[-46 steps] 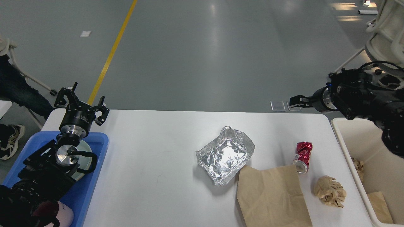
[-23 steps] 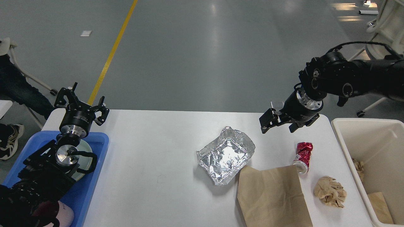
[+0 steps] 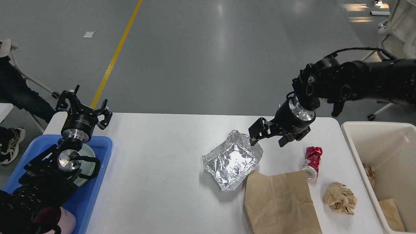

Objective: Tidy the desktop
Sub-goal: 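Move the right gripper back over the table toward the aluminium foil, then grasp the crumpled aluminium foil with the right gripper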

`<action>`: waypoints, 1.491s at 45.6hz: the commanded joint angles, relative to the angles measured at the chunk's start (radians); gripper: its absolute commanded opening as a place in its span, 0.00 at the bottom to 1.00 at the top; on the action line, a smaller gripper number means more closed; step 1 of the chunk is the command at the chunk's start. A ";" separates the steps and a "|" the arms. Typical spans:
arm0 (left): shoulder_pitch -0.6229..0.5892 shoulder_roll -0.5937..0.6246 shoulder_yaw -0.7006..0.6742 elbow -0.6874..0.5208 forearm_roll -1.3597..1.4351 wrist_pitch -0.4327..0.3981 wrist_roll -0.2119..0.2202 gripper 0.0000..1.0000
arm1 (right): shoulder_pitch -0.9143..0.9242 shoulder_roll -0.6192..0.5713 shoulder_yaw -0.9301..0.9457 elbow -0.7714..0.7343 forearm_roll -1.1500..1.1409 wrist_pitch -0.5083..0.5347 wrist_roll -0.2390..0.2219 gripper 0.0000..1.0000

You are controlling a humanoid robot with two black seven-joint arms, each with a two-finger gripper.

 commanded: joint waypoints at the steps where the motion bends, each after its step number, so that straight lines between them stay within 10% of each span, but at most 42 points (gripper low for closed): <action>1: -0.001 0.000 0.000 0.000 0.000 0.000 0.000 0.96 | -0.127 0.022 0.011 -0.035 0.012 -0.186 -0.003 1.00; 34: -0.001 0.000 0.000 0.000 0.000 0.000 0.000 0.96 | -0.454 0.126 0.142 -0.333 0.028 -0.321 -0.008 0.96; 50: -0.001 0.000 0.000 0.000 0.000 0.000 0.000 0.96 | -0.508 0.177 0.129 -0.330 0.026 -0.488 -0.065 0.53; 59: -0.001 0.000 0.000 0.000 0.000 0.000 0.000 0.96 | -0.503 0.177 0.135 -0.319 0.040 -0.479 -0.108 0.00; 68: -0.001 0.000 0.000 0.000 0.000 0.000 0.000 0.96 | -0.497 0.177 0.135 -0.318 0.055 -0.479 -0.108 0.00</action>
